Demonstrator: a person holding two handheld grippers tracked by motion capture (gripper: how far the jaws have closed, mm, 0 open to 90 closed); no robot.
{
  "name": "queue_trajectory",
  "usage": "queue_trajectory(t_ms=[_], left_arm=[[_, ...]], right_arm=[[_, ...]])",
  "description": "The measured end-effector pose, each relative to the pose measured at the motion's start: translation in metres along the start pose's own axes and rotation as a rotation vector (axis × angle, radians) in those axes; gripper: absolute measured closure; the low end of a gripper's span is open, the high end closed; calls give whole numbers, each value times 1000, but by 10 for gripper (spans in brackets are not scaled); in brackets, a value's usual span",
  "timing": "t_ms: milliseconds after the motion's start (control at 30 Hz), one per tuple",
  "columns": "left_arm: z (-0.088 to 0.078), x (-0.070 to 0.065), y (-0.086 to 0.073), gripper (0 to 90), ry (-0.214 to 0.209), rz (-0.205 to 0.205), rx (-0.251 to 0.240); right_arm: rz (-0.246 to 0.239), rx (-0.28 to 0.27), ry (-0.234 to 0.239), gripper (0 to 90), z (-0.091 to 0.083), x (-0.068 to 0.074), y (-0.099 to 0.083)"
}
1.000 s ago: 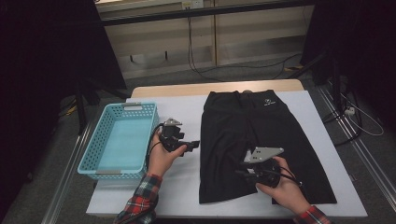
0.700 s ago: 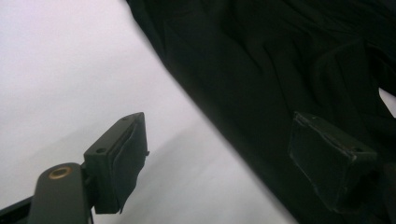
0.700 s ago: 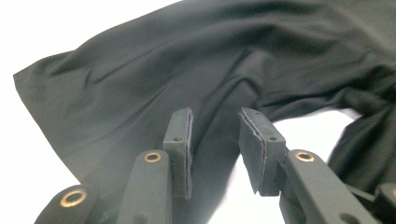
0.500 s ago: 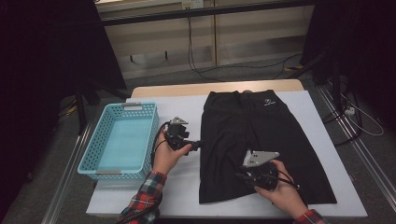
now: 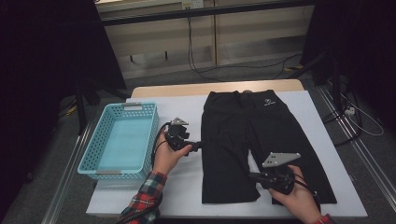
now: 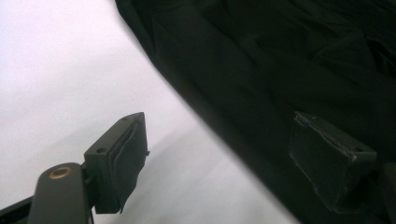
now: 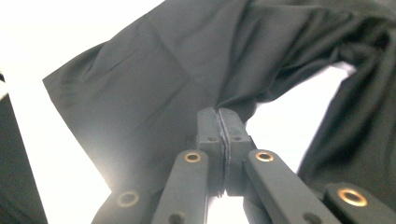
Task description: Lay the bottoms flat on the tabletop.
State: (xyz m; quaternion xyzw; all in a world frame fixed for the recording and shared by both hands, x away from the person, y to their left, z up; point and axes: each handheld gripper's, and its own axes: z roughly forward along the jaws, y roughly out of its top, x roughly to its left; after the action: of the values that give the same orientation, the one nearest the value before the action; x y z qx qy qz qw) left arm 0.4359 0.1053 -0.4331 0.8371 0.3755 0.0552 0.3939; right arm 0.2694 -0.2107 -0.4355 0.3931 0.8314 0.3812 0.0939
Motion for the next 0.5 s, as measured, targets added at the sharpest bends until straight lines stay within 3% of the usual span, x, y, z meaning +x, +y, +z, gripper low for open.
queue_trajectory(t_ms=[267,333,500], left_arm=[[4,-4,0,201,-5,1,6],[5,-4,-1,202,-5,8,15],[6,-3,-3,211,-9,9,29]], right_arm=[[-41,36,-96,877,1,-7,0],[-42,42,-99,809,2,-7,0],[-52,-29,-110,724,2,-6,10]])
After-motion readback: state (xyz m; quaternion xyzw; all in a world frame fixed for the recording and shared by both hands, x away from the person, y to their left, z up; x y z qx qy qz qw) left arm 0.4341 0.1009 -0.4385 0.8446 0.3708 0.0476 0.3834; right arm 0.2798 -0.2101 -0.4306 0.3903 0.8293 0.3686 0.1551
